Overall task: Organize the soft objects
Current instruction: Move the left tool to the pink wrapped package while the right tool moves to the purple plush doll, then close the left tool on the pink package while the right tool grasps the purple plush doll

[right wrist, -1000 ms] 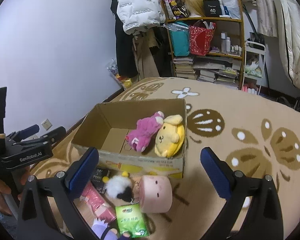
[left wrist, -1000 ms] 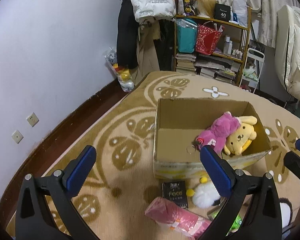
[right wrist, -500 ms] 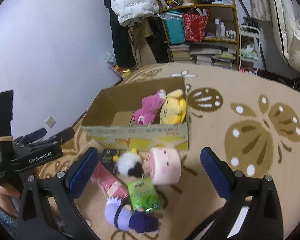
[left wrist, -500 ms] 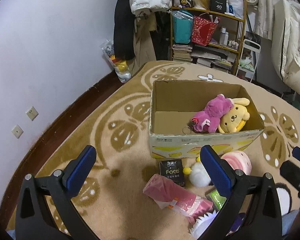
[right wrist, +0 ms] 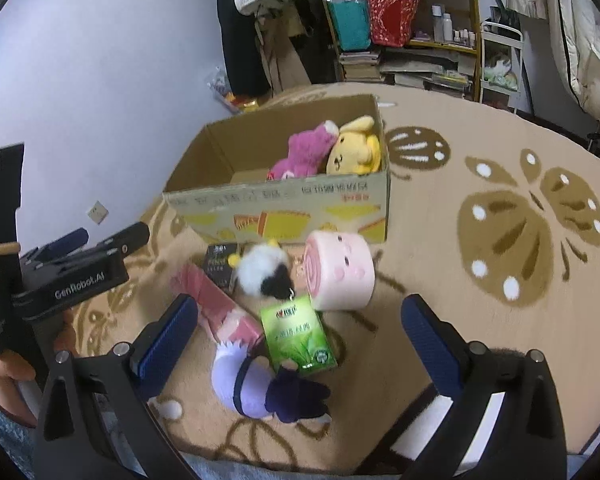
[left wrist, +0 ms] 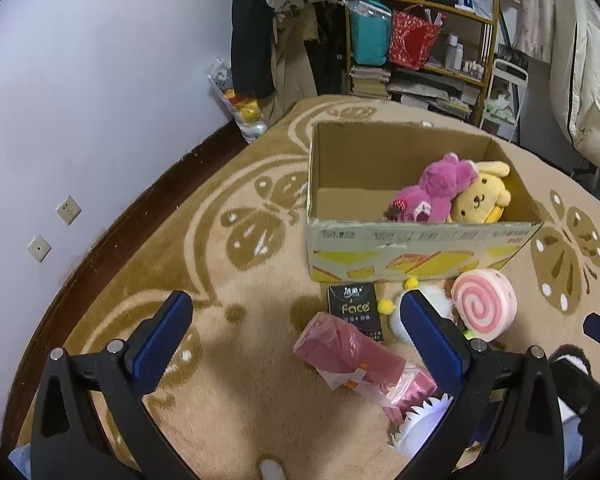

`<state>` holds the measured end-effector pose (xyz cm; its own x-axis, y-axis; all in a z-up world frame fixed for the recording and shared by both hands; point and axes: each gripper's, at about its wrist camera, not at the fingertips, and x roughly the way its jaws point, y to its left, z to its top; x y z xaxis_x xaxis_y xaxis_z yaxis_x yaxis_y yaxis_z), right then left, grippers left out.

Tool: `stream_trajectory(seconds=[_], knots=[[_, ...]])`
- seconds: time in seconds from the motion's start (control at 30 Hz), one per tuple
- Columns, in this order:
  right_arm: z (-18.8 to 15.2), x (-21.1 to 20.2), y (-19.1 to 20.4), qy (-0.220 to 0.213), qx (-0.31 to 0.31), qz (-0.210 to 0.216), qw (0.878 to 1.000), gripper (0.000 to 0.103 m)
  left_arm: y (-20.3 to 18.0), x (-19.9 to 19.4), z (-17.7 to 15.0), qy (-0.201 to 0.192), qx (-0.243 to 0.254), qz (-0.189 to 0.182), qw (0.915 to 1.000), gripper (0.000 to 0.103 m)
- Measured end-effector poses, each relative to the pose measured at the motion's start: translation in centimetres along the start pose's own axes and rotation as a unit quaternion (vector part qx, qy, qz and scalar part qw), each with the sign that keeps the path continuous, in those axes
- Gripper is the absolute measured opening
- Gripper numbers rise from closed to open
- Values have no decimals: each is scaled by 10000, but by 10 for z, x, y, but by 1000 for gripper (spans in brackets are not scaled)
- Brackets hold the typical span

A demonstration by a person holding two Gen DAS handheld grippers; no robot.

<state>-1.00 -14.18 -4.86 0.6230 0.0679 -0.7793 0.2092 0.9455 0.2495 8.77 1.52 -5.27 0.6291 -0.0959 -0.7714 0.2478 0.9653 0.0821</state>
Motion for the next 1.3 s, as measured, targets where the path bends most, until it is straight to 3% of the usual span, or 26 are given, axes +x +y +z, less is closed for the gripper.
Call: stream_trajectory(seconds=[0.63,1.03,1.3], knots=[[-24,43,21,900,-243,83,9956,103,-15,45,-18,849,170,-210,9960,102],[-31,75,24,1339,-200,109,9907,103,-30,79,-33,1447,384,-245,9884,102],[-34,87,28,1527,-197,173,9879,103,-38,90,-38,1622,452,-398,9849,102]])
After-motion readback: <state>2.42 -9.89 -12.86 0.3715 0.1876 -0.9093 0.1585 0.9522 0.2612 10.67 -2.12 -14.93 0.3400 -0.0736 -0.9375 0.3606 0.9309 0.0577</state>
